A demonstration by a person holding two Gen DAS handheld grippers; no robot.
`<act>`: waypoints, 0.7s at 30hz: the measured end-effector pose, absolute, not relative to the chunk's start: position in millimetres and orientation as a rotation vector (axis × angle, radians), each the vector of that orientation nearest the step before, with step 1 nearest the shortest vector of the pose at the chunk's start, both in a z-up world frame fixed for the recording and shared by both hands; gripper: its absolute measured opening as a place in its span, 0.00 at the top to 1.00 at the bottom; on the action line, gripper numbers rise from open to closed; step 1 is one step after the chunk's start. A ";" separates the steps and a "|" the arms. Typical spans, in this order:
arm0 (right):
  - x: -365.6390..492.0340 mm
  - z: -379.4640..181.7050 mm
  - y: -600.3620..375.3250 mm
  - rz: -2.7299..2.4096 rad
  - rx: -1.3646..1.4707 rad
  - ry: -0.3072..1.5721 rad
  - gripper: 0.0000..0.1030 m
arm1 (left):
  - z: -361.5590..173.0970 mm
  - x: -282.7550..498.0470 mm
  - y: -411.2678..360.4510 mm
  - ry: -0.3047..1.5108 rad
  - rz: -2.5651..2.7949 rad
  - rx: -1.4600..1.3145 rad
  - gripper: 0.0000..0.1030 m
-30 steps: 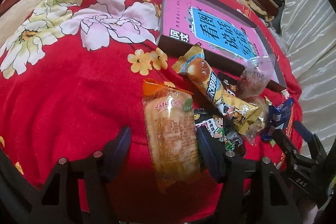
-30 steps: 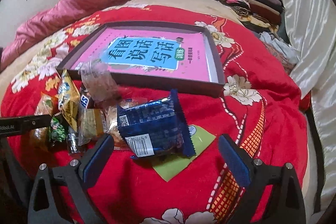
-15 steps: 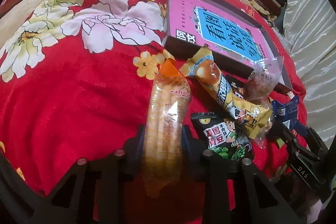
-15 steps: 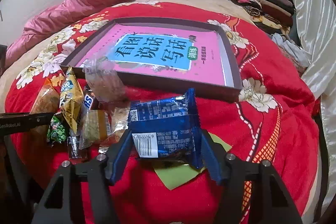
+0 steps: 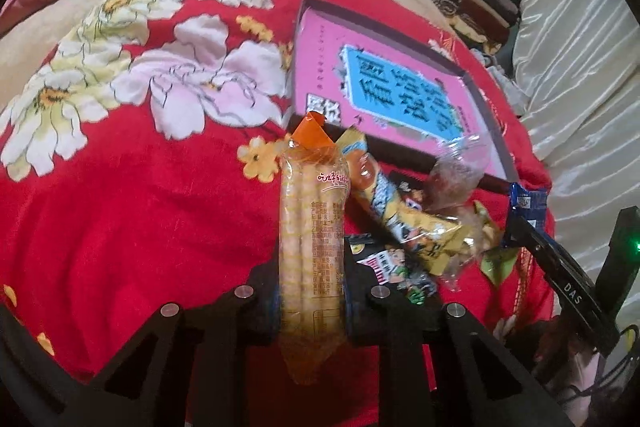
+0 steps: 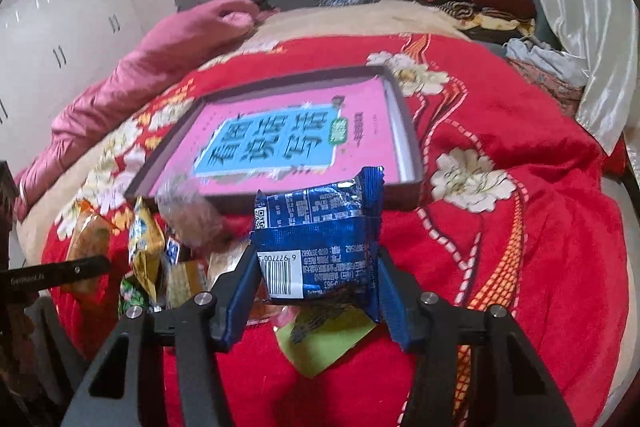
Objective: Organize snacks
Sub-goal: 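Grasp the orange-ended biscuit pack with the left tool while the right tool grasps the blue packet, then carry the biscuit pack with the left tool while the right tool carries the blue packet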
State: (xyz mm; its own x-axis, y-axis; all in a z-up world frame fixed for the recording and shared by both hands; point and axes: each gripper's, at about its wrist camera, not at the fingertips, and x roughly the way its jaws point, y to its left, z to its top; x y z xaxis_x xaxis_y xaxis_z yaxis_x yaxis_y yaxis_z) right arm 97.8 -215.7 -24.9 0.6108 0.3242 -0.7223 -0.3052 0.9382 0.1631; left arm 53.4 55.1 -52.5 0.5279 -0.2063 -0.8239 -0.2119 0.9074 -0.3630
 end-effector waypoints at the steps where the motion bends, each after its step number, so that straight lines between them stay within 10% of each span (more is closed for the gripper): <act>1: 97.4 -22.1 -217.6 0.361 0.030 0.822 0.46 | -49.7 54.1 54.9 1.018 -0.006 -0.456 0.78; 21: 114.5 -1.0 -220.9 0.381 0.071 0.706 0.46 | -20.5 71.1 54.9 0.942 -0.024 -0.447 0.78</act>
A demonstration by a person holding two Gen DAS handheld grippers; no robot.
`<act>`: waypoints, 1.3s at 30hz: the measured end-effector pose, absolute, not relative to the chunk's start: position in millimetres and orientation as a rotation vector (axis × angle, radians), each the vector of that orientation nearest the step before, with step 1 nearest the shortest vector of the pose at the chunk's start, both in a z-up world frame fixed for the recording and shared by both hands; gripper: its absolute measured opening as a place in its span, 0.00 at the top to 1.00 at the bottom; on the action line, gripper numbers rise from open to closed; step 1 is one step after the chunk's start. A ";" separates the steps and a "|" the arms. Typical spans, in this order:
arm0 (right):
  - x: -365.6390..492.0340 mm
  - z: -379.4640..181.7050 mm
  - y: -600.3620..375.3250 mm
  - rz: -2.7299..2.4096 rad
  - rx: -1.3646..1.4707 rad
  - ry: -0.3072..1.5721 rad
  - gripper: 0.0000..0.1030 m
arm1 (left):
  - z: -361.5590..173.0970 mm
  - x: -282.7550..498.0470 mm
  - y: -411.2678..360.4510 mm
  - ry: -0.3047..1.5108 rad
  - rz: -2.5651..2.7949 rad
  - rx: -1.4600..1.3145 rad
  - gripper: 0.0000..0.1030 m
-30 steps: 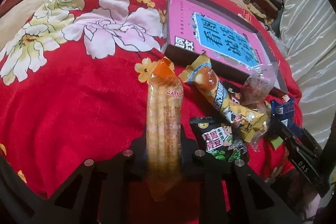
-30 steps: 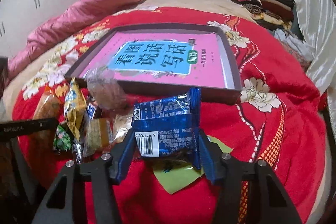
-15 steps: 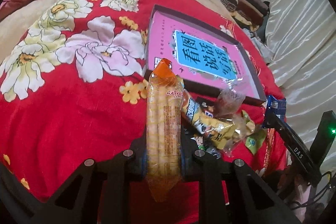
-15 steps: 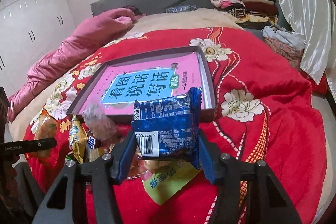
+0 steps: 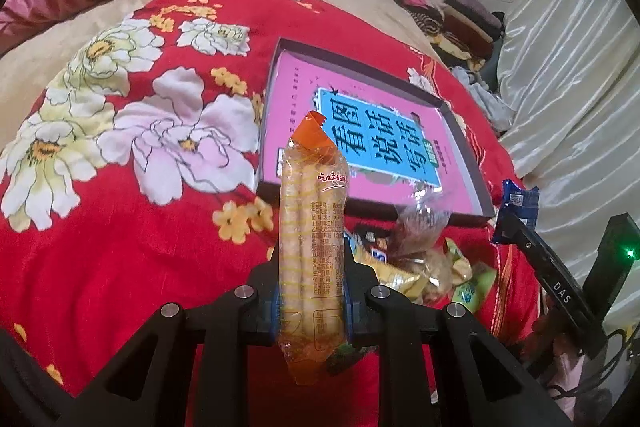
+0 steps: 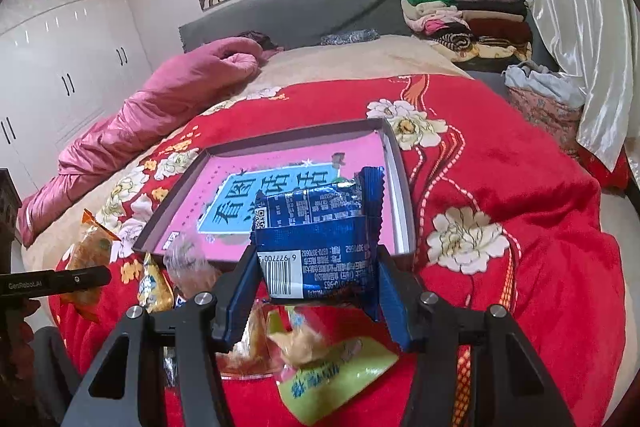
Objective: Organize snacks
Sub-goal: 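Carry the biscuit pack with the left tool while the right tool carries the blue packet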
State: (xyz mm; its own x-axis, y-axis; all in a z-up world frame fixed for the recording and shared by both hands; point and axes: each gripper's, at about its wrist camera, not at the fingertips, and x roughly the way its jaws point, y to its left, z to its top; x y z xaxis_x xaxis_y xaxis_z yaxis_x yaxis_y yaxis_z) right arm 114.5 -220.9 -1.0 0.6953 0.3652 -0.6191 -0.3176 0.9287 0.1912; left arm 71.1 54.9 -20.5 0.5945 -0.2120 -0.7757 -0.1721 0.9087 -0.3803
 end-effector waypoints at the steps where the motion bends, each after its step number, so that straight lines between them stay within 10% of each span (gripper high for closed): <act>1: 116.4 -0.5 -220.5 0.383 0.074 0.702 0.46 | -19.5 73.0 55.0 0.940 -0.024 -0.448 0.78; 39: 170.0 -10.0 -219.8 0.403 0.081 0.682 0.46 | -11.3 155.5 43.8 0.913 -0.010 -0.407 0.78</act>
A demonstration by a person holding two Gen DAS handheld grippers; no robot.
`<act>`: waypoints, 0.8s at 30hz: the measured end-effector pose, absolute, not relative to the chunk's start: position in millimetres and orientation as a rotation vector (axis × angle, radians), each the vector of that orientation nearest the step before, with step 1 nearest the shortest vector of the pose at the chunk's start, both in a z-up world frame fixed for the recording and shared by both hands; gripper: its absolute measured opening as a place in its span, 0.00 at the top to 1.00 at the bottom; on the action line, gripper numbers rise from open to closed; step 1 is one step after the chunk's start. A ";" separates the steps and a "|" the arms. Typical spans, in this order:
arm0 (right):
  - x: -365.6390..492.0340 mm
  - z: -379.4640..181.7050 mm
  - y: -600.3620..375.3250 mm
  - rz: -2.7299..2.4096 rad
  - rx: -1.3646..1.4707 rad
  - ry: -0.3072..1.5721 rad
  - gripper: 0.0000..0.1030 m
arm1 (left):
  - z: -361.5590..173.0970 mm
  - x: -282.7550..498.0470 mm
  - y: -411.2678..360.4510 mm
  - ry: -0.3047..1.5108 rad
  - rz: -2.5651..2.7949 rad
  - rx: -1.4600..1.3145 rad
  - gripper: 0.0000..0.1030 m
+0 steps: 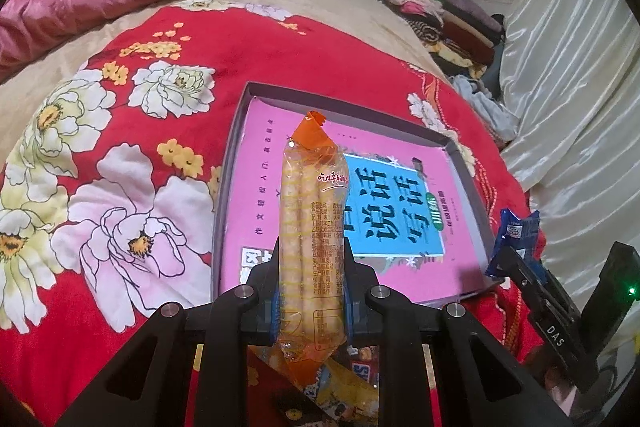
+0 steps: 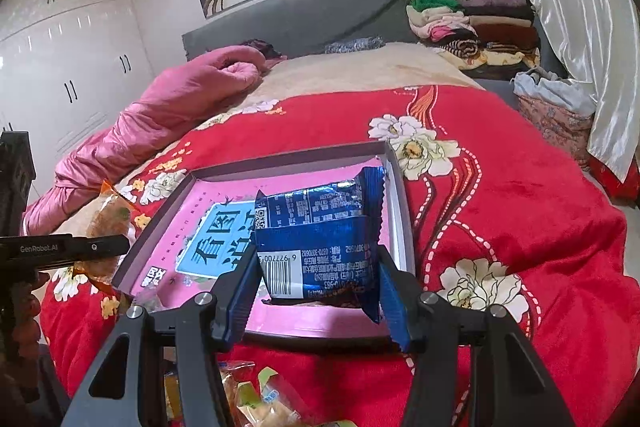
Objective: Organize snacks
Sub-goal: 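Carry the biscuit pack with the left tool while the right tool carries the blue packet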
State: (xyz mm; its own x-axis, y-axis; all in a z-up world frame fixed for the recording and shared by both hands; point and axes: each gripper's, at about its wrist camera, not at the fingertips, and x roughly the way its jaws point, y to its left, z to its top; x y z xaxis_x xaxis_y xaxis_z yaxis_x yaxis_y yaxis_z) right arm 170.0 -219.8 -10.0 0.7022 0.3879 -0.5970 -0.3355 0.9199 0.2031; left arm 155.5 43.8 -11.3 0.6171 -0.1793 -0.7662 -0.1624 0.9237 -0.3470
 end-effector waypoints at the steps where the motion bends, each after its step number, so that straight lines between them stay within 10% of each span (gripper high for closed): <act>1: 170.9 -11.7 -220.0 0.397 0.077 0.687 0.46 | -12.3 157.2 43.7 0.918 -0.011 -0.407 0.78; 24: 186.5 -23.7 -212.8 0.418 0.079 0.754 0.46 | -40.7 186.0 31.0 0.989 -0.027 -0.407 0.78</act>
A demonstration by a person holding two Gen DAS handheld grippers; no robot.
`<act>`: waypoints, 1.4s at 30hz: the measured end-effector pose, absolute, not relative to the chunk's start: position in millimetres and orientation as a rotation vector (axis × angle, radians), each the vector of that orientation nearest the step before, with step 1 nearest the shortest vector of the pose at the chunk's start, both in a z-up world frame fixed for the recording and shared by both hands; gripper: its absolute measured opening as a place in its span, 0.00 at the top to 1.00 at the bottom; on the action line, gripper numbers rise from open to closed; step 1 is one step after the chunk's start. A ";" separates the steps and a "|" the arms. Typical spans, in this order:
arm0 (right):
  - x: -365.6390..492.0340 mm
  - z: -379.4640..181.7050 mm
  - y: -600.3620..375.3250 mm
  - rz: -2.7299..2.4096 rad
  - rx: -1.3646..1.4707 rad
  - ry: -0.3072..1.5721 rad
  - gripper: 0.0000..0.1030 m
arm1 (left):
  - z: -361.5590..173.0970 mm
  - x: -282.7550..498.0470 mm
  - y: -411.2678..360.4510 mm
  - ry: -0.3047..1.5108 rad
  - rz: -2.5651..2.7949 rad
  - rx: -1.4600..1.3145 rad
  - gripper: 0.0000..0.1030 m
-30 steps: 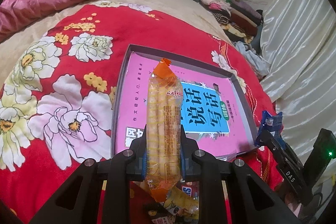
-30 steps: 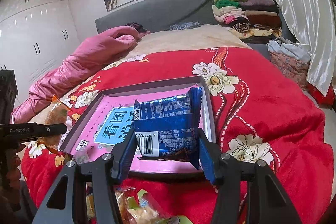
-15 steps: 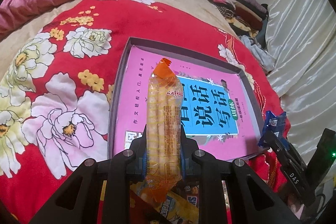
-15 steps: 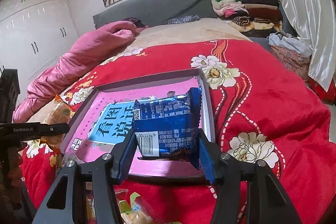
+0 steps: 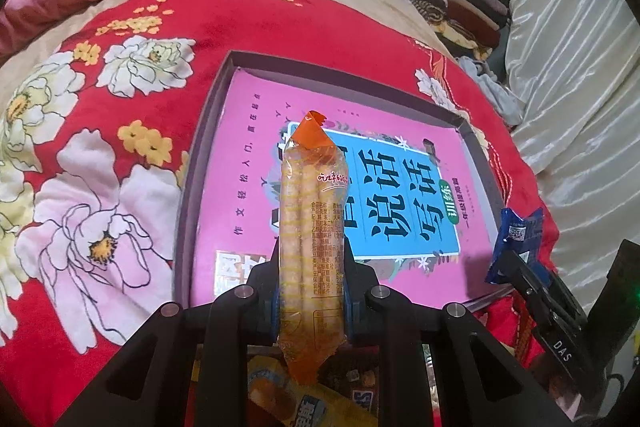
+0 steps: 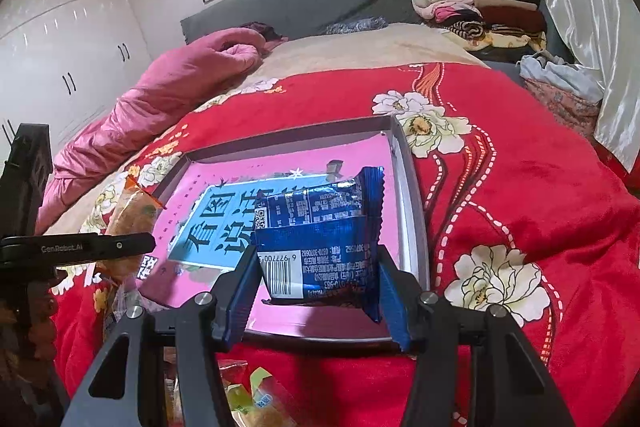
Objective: Organize snacks
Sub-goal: 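Carry the biscuit pack with the left tool while the right tool carries the blue packet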
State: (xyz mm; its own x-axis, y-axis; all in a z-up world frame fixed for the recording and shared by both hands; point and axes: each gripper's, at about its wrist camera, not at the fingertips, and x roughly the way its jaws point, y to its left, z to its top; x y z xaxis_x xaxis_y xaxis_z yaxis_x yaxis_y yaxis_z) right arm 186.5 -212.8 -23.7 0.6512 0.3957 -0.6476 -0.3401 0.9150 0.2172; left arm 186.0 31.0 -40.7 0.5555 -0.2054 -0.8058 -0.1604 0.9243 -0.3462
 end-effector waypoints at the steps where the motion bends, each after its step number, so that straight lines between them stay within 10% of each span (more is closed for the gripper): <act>1: 186.7 -25.2 -212.4 0.419 0.078 0.756 0.46 | -42.2 186.9 30.7 0.992 -0.029 -0.411 0.78; 42: 190.9 -42.2 -198.6 0.413 -0.013 0.815 0.44 | -60.0 188.4 28.4 1.020 -0.049 -0.418 0.77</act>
